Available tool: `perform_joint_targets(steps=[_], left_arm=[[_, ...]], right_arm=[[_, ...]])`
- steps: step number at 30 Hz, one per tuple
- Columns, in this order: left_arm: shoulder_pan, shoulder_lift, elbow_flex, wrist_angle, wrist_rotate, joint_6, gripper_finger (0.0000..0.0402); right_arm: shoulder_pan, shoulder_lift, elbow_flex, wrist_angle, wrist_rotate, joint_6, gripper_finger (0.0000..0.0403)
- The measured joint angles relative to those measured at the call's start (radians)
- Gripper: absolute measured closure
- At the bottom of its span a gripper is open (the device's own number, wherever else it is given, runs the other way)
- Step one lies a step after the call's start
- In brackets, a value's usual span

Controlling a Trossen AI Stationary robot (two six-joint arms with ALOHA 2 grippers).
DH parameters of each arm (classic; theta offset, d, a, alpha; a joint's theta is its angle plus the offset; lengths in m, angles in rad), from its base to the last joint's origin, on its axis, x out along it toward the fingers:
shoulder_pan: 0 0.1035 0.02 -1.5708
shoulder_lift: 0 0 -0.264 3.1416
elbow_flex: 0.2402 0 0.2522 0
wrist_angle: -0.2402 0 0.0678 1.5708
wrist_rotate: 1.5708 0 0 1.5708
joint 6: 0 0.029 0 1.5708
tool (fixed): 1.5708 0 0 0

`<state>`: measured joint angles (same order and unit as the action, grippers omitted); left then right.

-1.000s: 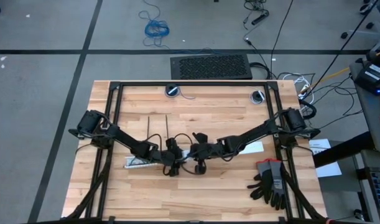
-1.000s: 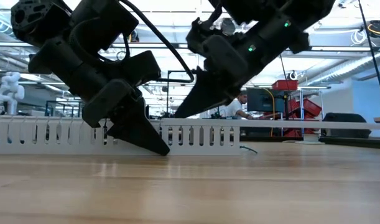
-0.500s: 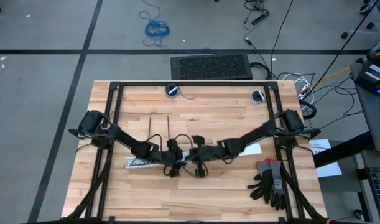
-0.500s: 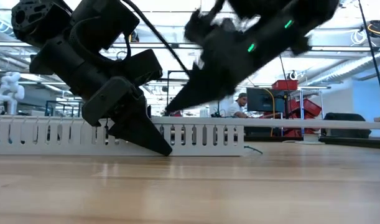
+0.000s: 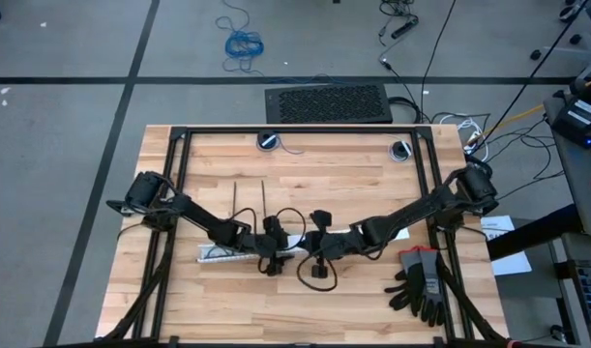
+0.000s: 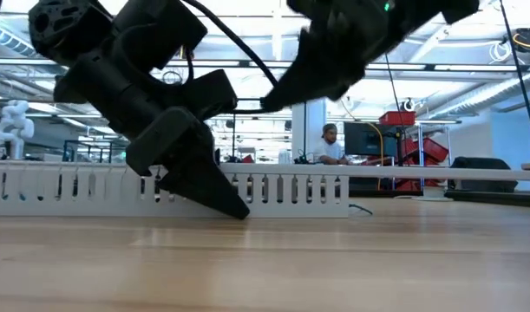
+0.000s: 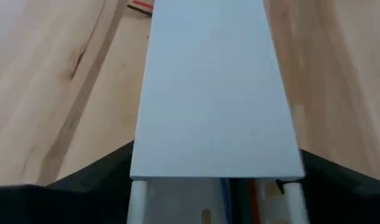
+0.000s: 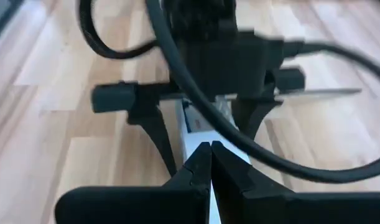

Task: Ziptie cables
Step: Close the white cable duct

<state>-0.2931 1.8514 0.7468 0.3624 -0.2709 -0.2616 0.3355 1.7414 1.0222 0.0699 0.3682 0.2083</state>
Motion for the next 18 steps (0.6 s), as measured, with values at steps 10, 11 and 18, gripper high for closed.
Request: perform_joint_targets(steps=[10,11,18], left_arm=[[-0.005,-0.205,0.010,-0.289,-0.050,0.027,0.0050],[-0.014,-0.209,0.003,-0.300,-0.055,0.014,0.0050],[-0.073,-0.196,-0.055,-0.289,-0.124,-0.069,0.0050]], right_arm=[[-0.001,0.078,0.000,-0.001,-0.003,0.064,0.0403],[-0.002,0.081,0.000,0.000,-0.003,0.065,0.0403],[-0.002,0.083,0.000,0.010,-0.003,0.068,0.0403]])
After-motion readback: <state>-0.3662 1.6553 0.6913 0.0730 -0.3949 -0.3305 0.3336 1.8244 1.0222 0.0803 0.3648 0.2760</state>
